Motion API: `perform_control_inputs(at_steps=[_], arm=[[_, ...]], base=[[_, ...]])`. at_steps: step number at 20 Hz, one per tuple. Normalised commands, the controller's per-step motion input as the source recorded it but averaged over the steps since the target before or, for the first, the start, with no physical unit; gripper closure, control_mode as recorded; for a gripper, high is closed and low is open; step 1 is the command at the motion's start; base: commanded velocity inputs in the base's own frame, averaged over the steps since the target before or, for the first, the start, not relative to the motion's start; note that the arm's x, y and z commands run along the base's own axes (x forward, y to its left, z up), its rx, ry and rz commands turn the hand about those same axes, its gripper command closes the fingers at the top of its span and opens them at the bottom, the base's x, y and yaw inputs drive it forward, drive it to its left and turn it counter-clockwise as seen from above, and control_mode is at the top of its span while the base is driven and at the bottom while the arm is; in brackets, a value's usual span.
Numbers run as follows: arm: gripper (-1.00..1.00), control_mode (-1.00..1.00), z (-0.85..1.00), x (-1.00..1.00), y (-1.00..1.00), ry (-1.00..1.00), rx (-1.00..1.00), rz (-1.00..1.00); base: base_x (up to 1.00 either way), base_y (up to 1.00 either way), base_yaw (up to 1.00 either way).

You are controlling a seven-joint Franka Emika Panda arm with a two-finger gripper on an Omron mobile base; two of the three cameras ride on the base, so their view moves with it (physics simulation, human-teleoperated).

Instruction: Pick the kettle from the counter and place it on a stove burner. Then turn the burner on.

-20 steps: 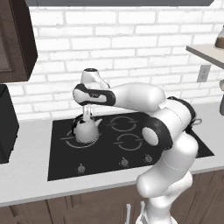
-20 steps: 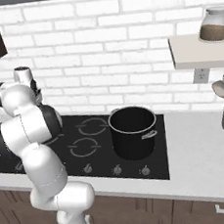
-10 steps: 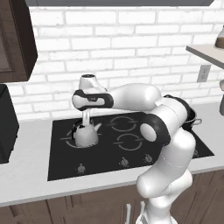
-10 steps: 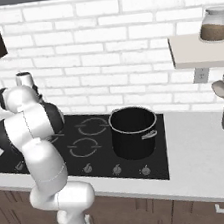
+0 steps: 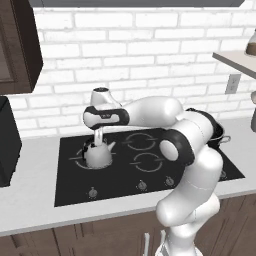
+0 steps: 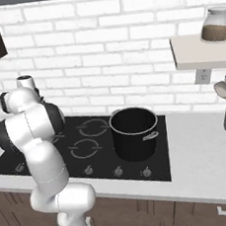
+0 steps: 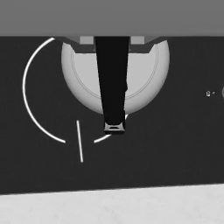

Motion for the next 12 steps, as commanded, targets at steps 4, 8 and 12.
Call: perform_control_inputs(at_steps=[4,8,12], arm=[[1.0,-1.0,0.0,0.37,0.08,0.0,0.0,0.0],[1.0,-1.0,0.0,0.18,0.12,0.0,0.0,0.0],[1.0,-1.0,0.0,0.02,0.13,-0.03,0.0,0.0]], base=[[0.0,0.0,0.0],[0.0,0.0,0.0],[0.0,0.0,0.0]])
